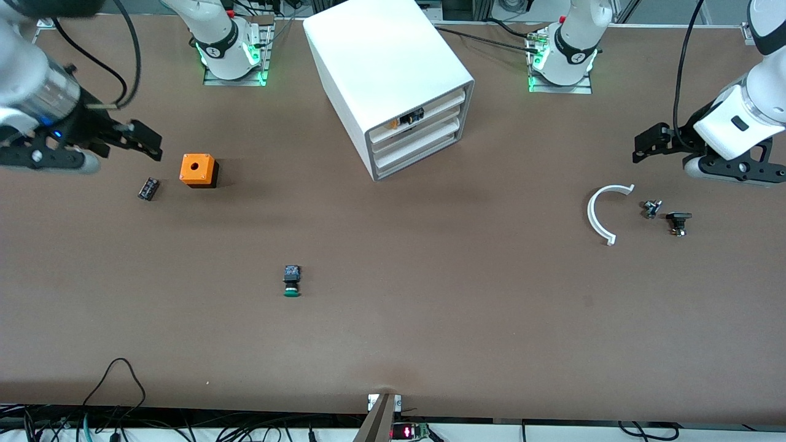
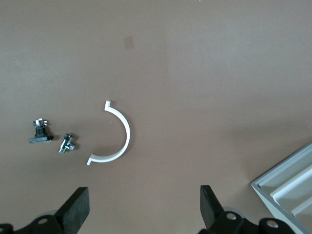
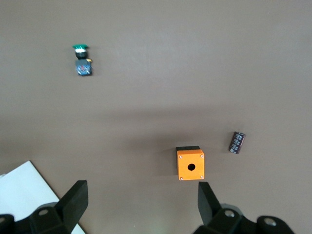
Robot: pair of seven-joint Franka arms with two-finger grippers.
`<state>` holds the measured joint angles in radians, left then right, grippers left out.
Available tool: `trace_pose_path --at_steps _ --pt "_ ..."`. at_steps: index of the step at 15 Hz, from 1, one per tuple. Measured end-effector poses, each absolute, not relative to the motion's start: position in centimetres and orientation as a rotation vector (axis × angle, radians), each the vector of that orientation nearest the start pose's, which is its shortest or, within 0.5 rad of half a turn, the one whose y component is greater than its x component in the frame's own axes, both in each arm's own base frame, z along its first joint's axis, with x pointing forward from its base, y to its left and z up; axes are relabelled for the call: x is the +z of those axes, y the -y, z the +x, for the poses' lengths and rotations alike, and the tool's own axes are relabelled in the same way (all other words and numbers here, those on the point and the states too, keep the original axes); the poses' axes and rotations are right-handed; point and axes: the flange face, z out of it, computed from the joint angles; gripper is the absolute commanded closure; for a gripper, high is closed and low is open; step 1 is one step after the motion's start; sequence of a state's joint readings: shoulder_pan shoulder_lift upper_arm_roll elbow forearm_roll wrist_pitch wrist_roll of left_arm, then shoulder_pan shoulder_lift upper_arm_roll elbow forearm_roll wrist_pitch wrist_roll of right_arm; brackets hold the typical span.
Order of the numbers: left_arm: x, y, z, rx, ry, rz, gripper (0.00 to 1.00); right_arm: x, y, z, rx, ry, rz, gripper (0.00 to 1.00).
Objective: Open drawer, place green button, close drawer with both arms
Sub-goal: 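Move the right gripper toward the green button while the left gripper approaches the drawer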
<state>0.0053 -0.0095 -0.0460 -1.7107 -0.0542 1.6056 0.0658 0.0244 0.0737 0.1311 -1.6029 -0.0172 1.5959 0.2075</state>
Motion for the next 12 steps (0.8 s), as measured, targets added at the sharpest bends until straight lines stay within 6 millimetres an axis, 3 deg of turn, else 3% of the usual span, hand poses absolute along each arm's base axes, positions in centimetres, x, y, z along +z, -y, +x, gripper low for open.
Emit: trace_pose_path --at_steps 3,7,12 --pt "56.3 4.1 53.8 0.285 -0.192 -3.235 0.00 52.9 -9.7 58.7 0.173 -0.020 -3.152 0.00" --pt "54.6 6.2 53.6 0.415 -0.405 -3.346 0.00 47.5 -13.7 61.2 0.148 0.070 -3.134 0.00" --pt "48.2 8.9 56.1 0.615 -0.553 -3.577 0.01 39.6 -18.9 63.8 0.134 0.163 -3.098 0.00"
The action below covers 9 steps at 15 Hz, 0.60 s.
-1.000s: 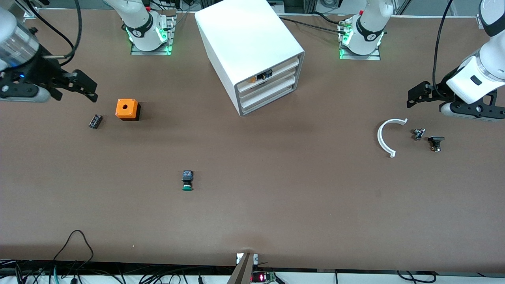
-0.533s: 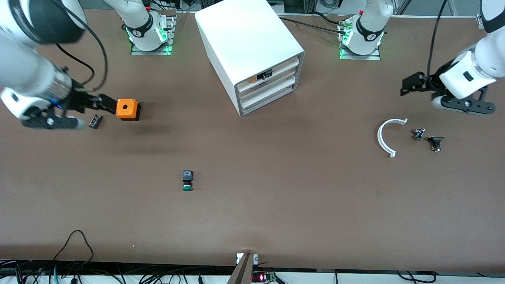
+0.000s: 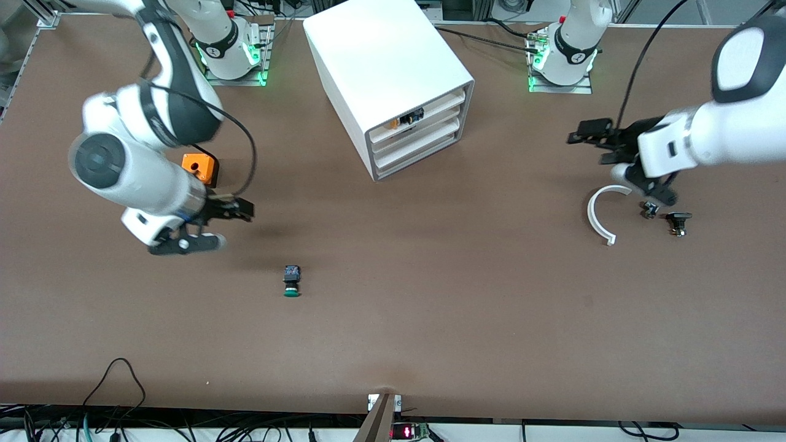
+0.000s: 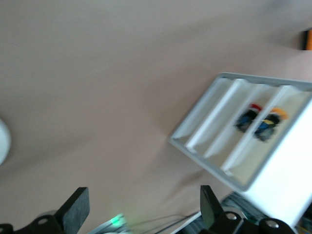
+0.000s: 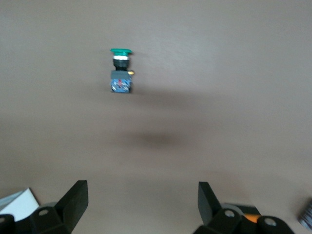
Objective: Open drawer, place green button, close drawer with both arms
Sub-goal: 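Move the right gripper toward the green button while the left gripper approaches the drawer, then grasp the green button with the right gripper while the left gripper grips the drawer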
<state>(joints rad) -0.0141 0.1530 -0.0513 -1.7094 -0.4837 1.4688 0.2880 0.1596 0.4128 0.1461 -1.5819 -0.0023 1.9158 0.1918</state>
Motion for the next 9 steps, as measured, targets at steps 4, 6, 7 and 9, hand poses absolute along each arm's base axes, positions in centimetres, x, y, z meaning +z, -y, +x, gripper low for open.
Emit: trace_pose_path --at_steps 4,6,7,9 --pt "43.3 11.9 57.9 -0.444 0.302 2.337 0.01 32.7 -19.9 66.2 0.073 0.156 -3.072 0.00" --pt "40.6 14.1 58.0 -0.419 0.299 2.266 0.01 30.0 -20.2 67.1 0.028 0.150 -3.059 0.00" --pt "38.7 15.5 57.6 -0.376 0.326 2.230 0.01 29.1 -20.3 67.3 0.013 0.149 -3.055 0.00" --pt "34.1 18.3 55.8 -0.283 0.362 2.148 0.01 27.8 -20.8 67.4 0.017 0.156 -3.052 0.00"
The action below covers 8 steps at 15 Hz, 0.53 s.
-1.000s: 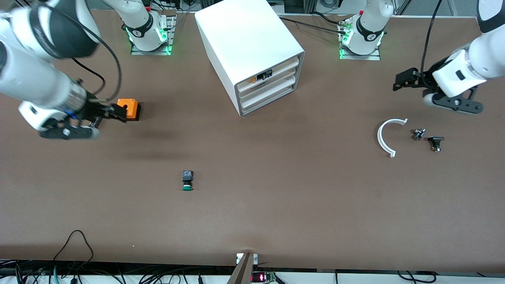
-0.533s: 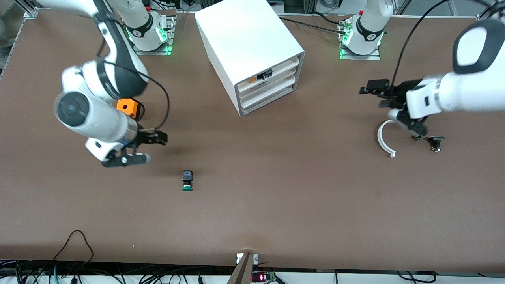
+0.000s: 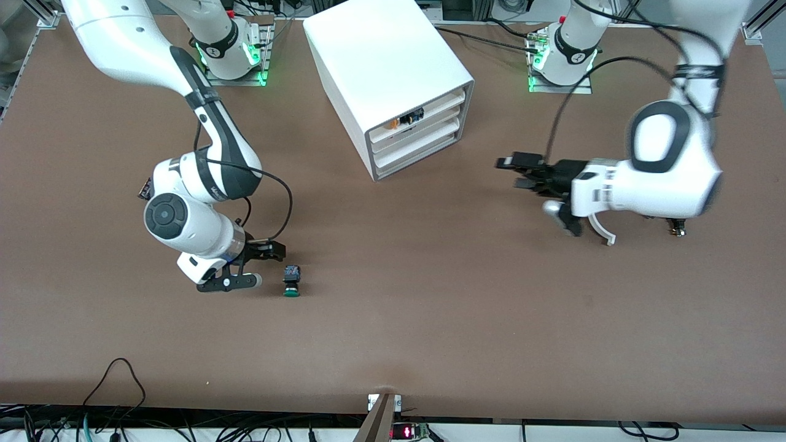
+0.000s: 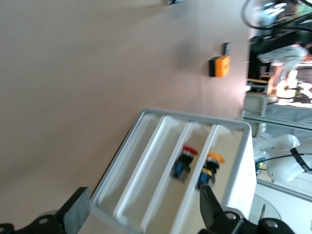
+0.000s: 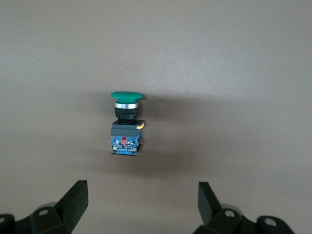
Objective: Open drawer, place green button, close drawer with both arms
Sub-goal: 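Grasp the green button with the right gripper while the left gripper grips the drawer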
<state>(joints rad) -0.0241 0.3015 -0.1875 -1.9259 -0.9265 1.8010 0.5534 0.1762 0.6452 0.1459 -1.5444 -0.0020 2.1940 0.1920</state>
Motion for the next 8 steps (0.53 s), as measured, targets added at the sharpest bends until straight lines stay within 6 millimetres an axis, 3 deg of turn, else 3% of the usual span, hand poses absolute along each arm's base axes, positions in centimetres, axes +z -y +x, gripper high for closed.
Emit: trace_pose_path --at_steps 4,8 --pt "26.4 22.4 51.6 -0.207 0.422 2.066 0.02 24.0 -22.6 67.5 -0.040 0.126 -3.034 0.00" --pt "20.6 22.4 49.6 -0.133 0.397 1.927 0.08 19.8 -24.4 67.6 -0.087 0.103 -3.013 0.00"
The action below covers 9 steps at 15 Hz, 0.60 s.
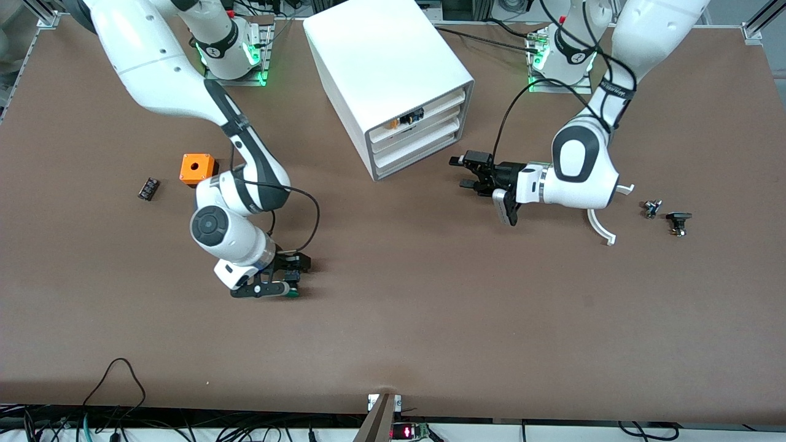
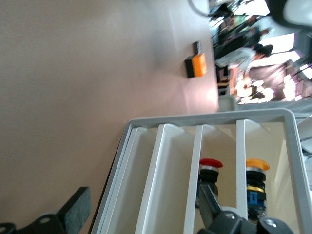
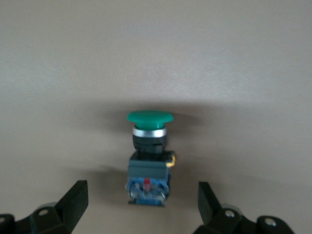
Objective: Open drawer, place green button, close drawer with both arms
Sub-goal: 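Grasp the green button with the right gripper while the left gripper grips the drawer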
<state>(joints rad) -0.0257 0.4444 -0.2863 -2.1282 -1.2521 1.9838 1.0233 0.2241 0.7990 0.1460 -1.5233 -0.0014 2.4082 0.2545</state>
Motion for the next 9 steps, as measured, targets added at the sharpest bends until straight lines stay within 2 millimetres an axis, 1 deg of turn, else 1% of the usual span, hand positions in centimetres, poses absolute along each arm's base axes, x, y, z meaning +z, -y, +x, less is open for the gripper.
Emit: trace_pose_path --at_steps 1,2,3,4,6,7,8,9 --pt "19.2 22.4 48.7 -0.118 0.379 1.898 0.12 19.3 -24.5 67.7 -0.087 0.095 -3.012 0.02" --pt "17.8 22.5 47.6 -0.112 0.366 1.876 0.17 19.2 -24.5 67.9 -0.090 0.089 -3.011 0.08" --pt "16.8 22.8 46.6 -0.114 0.355 1.859 0.23 19.2 -24.4 68.1 -0.094 0.085 -3.010 0.15" --pt "16.1 23.1 45.8 -0.124 0.346 1.847 0.27 19.3 -24.4 68.2 -0.099 0.082 -3.010 0.24" --pt "15.2 24.0 44.5 -0.154 0.337 1.831 0.32 19.4 -24.3 68.3 -0.102 0.079 -3.010 0.47" --pt "14.8 24.4 44.0 -0.166 0.340 1.823 0.38 19.4 -24.3 68.3 -0.101 0.079 -3.010 0.57" --pt "14.6 24.8 43.6 -0.178 0.341 1.818 0.42 19.4 -24.3 68.3 -0.100 0.078 -3.011 0.69" --pt "14.4 25.1 43.1 -0.191 0.342 1.812 0.47 19.3 -24.3 68.3 -0.100 0.078 -3.011 0.83"
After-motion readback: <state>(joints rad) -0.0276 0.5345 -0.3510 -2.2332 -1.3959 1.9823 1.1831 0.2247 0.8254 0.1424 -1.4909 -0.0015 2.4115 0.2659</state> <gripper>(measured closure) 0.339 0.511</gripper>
